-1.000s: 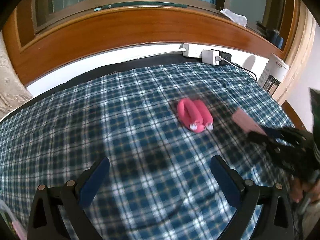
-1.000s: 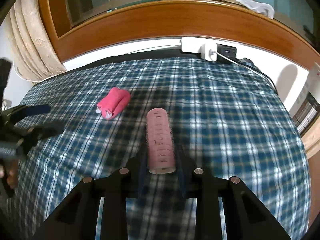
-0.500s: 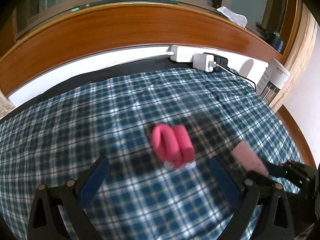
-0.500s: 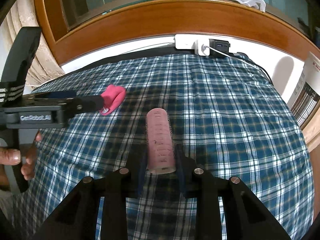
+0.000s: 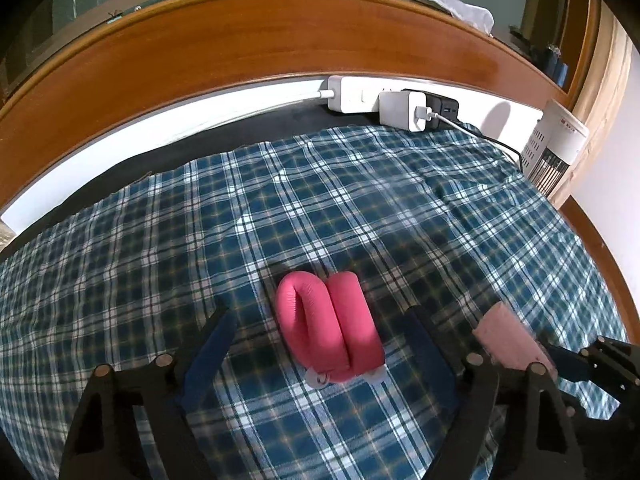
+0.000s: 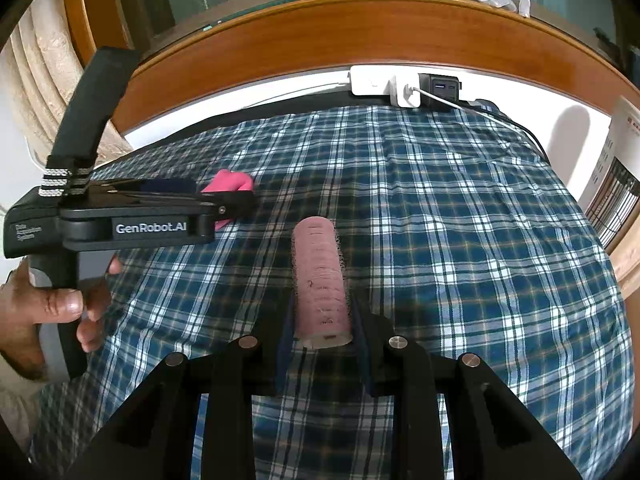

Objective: Organize objects
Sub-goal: 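Grasp the pink foam curler with the left tool, then carry the pink curler and pink roller toward the clear bowl with both tools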

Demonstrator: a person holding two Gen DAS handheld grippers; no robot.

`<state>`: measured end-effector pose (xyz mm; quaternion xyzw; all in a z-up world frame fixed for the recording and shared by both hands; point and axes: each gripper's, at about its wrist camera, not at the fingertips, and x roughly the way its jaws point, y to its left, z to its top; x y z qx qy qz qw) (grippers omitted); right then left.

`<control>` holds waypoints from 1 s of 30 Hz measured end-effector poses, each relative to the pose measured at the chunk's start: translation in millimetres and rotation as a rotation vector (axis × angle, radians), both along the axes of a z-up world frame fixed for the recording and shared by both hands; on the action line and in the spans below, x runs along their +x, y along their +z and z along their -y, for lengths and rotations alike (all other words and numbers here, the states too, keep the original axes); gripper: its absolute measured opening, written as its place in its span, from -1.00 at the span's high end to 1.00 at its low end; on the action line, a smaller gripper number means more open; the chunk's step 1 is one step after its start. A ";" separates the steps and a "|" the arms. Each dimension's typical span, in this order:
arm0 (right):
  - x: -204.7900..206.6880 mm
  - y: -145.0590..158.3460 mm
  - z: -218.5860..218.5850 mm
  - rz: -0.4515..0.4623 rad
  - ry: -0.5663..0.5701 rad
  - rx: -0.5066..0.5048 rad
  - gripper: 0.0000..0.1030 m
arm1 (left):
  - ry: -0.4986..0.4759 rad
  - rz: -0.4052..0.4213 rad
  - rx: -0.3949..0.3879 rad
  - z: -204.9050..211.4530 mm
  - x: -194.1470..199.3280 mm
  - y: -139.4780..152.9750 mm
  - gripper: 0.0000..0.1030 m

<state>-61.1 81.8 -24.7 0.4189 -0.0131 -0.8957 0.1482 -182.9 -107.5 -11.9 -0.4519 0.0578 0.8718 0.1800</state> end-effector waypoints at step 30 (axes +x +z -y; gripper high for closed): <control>8.7 4.2 3.5 -0.015 0.010 -0.037 0.44 | 0.012 -0.090 0.027 27.1 57.7 29.1 0.09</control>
